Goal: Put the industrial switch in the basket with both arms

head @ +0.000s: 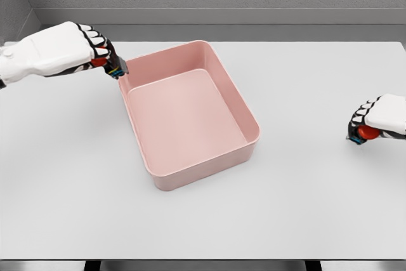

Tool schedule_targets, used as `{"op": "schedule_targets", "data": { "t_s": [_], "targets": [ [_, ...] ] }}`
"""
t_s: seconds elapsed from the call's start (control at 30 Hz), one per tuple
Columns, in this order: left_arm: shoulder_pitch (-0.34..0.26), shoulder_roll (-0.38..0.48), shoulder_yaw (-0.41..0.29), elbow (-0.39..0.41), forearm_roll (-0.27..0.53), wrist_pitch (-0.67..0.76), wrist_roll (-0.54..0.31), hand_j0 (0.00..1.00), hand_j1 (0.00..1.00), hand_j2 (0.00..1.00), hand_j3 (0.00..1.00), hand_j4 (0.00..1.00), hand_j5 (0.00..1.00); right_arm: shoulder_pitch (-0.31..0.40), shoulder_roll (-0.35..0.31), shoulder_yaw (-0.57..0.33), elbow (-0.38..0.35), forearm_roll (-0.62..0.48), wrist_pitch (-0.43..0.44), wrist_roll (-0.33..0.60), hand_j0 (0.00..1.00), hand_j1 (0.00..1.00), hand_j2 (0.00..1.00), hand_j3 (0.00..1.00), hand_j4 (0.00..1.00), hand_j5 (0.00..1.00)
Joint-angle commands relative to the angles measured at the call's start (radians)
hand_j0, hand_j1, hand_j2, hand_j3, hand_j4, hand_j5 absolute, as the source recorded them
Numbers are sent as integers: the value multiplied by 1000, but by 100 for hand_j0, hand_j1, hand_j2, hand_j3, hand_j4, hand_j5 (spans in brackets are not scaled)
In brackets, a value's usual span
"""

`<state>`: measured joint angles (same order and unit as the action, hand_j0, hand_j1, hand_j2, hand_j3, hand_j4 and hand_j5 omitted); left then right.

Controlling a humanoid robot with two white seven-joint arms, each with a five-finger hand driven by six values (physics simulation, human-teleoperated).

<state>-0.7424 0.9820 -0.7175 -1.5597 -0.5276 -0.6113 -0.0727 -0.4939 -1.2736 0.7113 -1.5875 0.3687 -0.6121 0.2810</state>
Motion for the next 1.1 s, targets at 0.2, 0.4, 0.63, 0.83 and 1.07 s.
{"op": "schedule_targets", "data": {
  "t_s": [0.2, 0.4, 0.63, 0.83, 1.07],
  "targets": [
    [2, -108, -14, -30, -6, 0, -58, 44, 44, 44, 44, 44, 44, -15, 23, -1, 0, -11, 1, 0, 48, 48, 48, 48, 48, 48],
    [8, -212, -31, -22, -63, 0, -85, 44, 44, 44, 44, 44, 44, -37, 43, -1, 1, -11, 1, 0, 48, 48, 48, 48, 48, 48],
    [11, -252, -62, 4, -81, 0, -111, 48, 48, 48, 48, 48, 48, -57, 60, -1, 1, -14, 1, -2, 48, 48, 48, 48, 48, 48],
    [11, -247, -60, 3, -72, 0, -99, 100, 100, 100, 100, 100, 100, -67, 74, -1, 1, -14, 1, -2, 48, 48, 48, 48, 48, 48],
    [11, -220, -59, -14, -5, 0, -96, 100, 100, 100, 100, 100, 100, -92, 103, 0, 1, -14, 1, -2, 48, 48, 48, 48, 48, 48]
  ]
}}
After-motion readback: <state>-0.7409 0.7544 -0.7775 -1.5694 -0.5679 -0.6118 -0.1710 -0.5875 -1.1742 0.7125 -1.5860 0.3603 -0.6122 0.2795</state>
